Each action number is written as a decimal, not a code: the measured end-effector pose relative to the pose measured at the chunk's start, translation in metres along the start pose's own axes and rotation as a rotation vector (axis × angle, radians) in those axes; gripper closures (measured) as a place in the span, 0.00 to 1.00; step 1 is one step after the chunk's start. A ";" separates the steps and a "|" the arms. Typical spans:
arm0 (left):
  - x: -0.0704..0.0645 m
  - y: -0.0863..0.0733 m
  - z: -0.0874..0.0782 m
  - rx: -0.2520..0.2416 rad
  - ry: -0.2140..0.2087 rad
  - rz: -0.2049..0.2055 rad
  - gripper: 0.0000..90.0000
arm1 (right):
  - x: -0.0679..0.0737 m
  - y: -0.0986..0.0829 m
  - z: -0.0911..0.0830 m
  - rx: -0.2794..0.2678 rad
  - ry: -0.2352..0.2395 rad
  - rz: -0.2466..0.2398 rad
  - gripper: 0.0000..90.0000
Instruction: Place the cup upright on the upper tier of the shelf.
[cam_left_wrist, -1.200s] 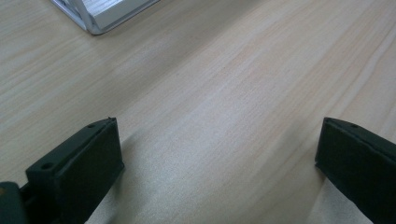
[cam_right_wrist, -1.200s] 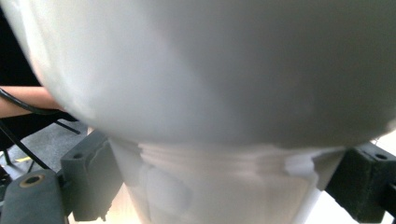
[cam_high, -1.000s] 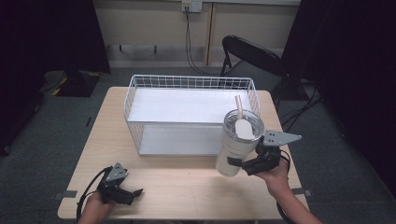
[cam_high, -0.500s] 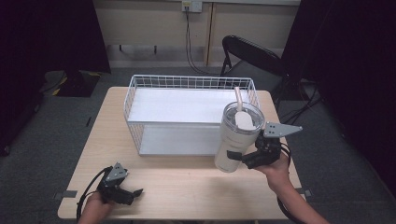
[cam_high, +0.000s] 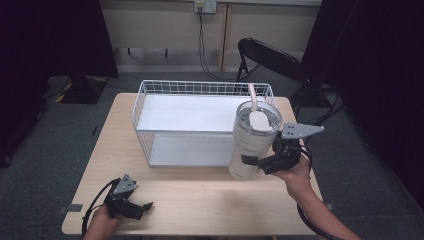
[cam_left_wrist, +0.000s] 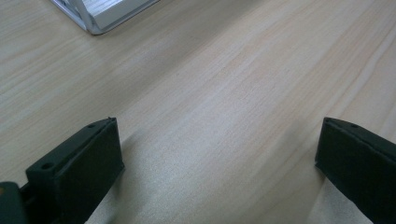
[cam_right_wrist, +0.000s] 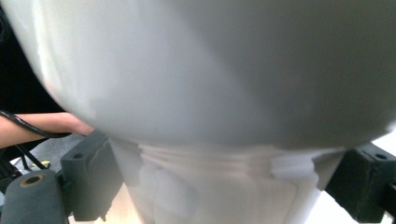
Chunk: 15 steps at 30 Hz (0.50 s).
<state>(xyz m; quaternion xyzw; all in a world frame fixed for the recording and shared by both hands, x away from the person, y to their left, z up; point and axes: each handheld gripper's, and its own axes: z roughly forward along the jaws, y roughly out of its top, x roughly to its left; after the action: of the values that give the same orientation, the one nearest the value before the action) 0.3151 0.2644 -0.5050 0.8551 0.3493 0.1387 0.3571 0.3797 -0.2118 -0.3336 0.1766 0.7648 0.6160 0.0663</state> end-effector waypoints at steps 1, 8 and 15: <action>0.000 0.000 0.000 0.000 0.000 0.000 0.00 | 0.000 0.002 0.000 0.000 0.002 0.002 0.12; 0.000 0.000 0.000 0.000 0.000 0.000 0.00 | -0.001 0.018 0.001 0.007 0.004 -0.006 0.12; 0.000 0.000 0.000 0.000 0.000 0.000 0.00 | -0.001 0.032 0.004 0.021 -0.003 -0.015 0.12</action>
<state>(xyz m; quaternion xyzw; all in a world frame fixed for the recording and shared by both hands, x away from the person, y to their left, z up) 0.3151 0.2644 -0.5050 0.8550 0.3494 0.1385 0.3573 0.3882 -0.2032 -0.3038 0.1724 0.7724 0.6073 0.0703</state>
